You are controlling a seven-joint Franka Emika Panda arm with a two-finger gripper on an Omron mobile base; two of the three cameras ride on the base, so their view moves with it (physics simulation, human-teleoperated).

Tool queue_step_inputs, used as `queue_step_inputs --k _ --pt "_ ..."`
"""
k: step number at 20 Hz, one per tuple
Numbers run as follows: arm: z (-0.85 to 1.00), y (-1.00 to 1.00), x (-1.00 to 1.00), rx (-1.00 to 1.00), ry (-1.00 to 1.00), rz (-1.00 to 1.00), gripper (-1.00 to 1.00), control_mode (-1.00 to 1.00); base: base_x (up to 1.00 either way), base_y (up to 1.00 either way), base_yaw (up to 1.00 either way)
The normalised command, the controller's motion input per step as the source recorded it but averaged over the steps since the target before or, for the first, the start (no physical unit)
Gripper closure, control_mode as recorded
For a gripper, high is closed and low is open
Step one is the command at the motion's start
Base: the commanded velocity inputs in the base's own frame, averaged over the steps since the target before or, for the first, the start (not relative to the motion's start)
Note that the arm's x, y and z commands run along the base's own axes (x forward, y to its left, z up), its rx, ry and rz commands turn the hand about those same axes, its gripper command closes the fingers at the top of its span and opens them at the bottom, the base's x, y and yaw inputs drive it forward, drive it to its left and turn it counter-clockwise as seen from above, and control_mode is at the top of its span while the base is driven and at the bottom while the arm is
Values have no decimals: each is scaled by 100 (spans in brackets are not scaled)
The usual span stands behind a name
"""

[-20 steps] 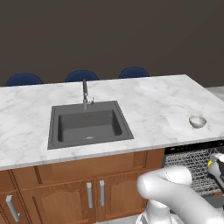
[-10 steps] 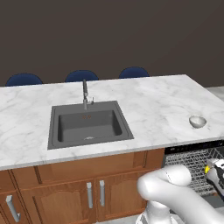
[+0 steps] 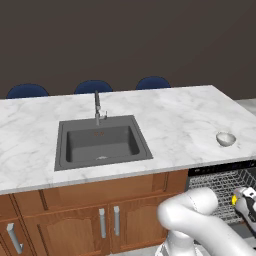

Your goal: Pick up the cup and bowl from the counter, place them in the dishwasher, and close the dishwasher door.

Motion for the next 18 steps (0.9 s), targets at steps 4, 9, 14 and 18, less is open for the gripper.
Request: queue_step_inputs --k 4,9,14,18 --pt "-30 -8 8 0 3 5 100 -100 0 0 0" --pt "-27 -11 8 0 2 5 100 -100 0 0 0" --pt "-29 -11 12 0 2 5 100 -100 0 0 0" --pt "-25 -11 11 0 2 5 100 -100 0 0 0"
